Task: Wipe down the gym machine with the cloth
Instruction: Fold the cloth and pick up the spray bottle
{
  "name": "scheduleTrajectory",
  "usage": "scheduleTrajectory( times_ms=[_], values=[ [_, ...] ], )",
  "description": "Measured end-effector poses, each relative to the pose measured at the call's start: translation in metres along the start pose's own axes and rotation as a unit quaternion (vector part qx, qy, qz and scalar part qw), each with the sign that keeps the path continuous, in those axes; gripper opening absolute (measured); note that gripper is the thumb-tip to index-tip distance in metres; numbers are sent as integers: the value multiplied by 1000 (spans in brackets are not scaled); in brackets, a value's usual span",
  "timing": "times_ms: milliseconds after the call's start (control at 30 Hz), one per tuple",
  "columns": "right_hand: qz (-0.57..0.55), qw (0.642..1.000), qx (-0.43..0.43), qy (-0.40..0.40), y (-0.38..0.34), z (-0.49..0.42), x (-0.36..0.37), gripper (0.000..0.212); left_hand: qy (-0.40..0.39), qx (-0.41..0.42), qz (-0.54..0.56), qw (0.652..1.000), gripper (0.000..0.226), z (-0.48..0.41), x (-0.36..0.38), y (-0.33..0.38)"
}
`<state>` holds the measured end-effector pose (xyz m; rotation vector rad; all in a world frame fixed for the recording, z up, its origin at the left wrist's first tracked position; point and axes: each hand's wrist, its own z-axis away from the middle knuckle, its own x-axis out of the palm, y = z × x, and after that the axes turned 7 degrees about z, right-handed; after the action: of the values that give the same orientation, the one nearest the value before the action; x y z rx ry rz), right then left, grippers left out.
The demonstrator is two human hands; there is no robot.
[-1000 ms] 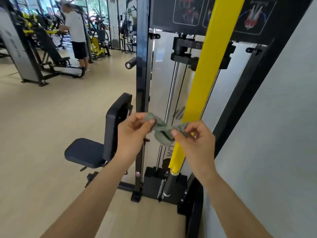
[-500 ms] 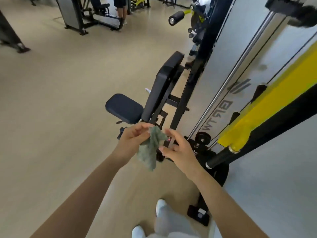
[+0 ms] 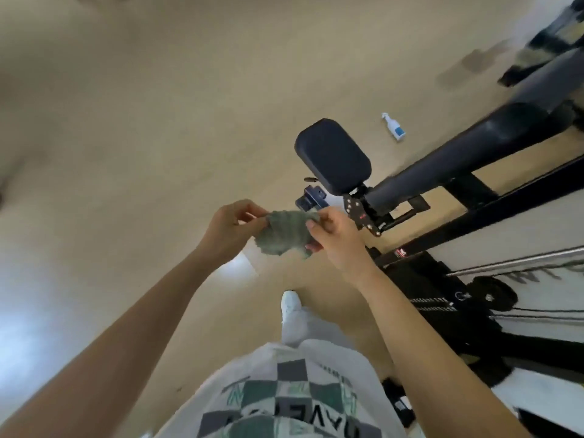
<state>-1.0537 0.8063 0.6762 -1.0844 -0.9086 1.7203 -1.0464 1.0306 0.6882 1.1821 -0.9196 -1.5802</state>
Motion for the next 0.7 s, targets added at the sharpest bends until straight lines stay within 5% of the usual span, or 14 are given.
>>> scheduleTrajectory(
  times_ms=[333, 500, 700],
  values=[
    [144, 980, -61, -125, -48, -176, 34, 56, 16, -90, 181, 979, 6, -142, -52, -11],
    [170, 973, -43, -152, -78, -274, 63, 20, -62, -84, 165, 981, 4, -237, -92, -16],
    [113, 987, 58, -94, -122, -389, 95, 24, -128, -116, 156, 973, 32, -372, -165, -35]
  ],
)
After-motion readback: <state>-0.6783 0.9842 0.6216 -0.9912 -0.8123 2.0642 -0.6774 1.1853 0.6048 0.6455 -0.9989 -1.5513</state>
